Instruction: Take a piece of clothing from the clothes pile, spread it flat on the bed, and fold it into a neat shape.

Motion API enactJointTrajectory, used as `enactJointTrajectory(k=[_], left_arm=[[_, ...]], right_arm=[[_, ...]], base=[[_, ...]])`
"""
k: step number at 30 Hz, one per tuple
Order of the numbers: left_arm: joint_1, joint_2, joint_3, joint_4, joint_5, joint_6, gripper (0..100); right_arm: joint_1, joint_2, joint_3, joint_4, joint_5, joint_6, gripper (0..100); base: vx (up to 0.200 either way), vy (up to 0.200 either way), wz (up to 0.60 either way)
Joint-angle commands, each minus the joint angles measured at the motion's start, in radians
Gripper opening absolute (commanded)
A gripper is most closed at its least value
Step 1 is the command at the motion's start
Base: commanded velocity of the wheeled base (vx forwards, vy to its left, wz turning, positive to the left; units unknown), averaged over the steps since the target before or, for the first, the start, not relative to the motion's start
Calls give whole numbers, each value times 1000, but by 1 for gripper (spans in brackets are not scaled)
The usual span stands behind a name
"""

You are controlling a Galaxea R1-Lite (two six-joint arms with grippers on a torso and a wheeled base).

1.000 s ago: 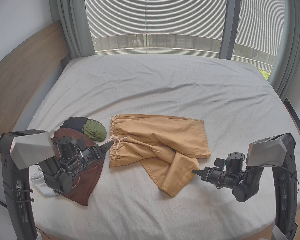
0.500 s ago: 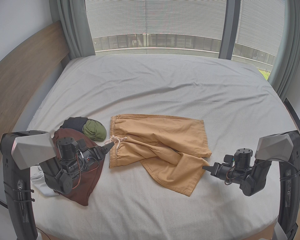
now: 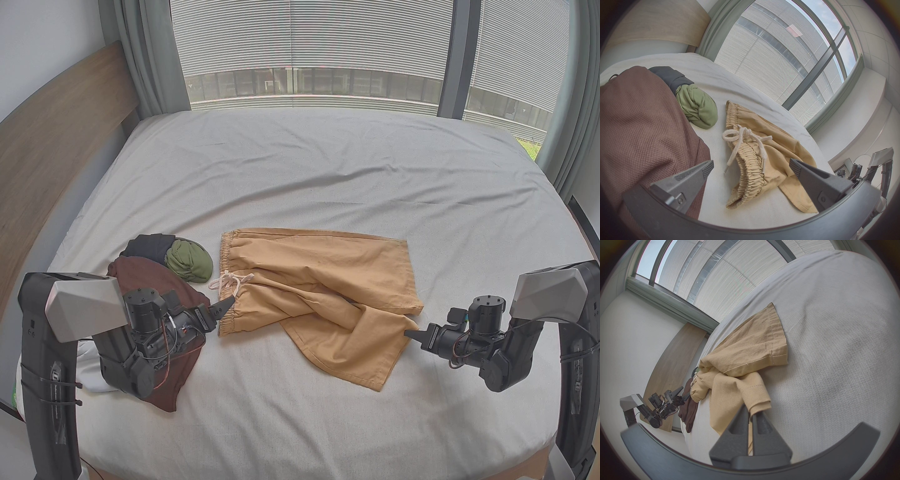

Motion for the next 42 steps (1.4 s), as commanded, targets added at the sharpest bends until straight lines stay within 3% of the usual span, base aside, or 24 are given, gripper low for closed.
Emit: enactJointTrajectory(k=[1, 9, 17, 26, 39, 40, 42], left_arm=[[-2, 60, 9, -22, -1, 4, 100], [-4, 89, 49, -36, -16, 97, 100], [-8, 109, 37, -65, -16, 122, 100], [-10, 147, 32, -67, -22, 264, 100], [-16, 184, -15, -68, -18, 291, 100], [-16, 189, -22, -68, -18, 294, 0], [-16, 196, -34, -68, -18, 294, 0]], right_arm=[[0, -1, -1, -1, 0, 0, 0], [3, 0, -3, -4, -1, 0, 0], [2, 3, -1, -24, 0, 0, 0], [5, 2, -1, -25, 0, 0, 0], [8, 3, -3, -25, 0, 0, 0], [8, 3, -3, -25, 0, 2, 0], [8, 2, -3, -25, 0, 0, 0]], base=[[0, 0, 0], [0, 0, 0], [0, 0, 0], [0, 0, 0], [0, 0, 0], [0, 0, 0], [0, 0, 0]])
